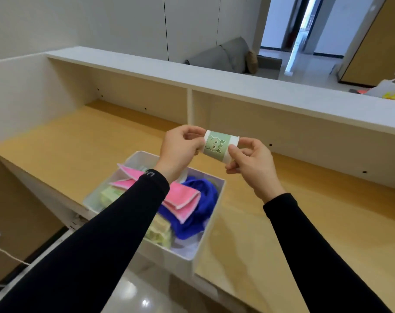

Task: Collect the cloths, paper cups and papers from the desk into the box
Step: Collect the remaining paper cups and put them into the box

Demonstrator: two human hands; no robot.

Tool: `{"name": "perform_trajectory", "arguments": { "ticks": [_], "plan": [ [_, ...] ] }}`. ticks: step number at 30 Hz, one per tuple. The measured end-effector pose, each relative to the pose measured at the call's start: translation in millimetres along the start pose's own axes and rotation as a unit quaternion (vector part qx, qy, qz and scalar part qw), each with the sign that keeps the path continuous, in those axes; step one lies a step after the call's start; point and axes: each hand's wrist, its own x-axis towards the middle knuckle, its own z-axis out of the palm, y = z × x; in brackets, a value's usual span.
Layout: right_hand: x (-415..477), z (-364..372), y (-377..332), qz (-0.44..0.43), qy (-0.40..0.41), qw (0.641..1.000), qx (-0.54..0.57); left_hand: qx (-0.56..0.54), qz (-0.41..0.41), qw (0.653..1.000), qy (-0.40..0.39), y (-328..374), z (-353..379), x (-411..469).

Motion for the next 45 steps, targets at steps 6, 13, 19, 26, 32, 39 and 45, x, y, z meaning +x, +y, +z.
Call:
{"name": "perform_trajectory", "arguments": {
  "ticks": [6,13,19,26,32,39,45],
  "plan": [
    [-32,75,-5,0.004,0.007,0.997,-0.076,0.079,0.020,0.994,-0.072,-15,-91,-19],
    [-44,116,-8,0.016,-0.019,0.993,-0.116,0.092,0.020,0.993,-0.074,-38,-128,-13],
    [-11,160,-12,0.006,-0.061,0.992,-0.113,0.106,0.026,0.994,-0.019,-51,-154,24],
    [39,194,16,0.080,-0.146,0.976,-0.140,0.191,-0.032,0.981,-0.019,-83,-179,67],
    [55,188,40,0.085,-0.176,0.904,-0.380,0.326,-0.063,0.933,-0.136,-118,-167,92],
    [51,134,40,0.075,-0.009,0.937,-0.340,0.532,0.060,0.824,-0.186,-115,-175,128],
    [7,94,64,0.232,0.206,0.812,-0.495,0.477,-0.172,0.740,-0.441,-126,-217,145]
  ]
}}
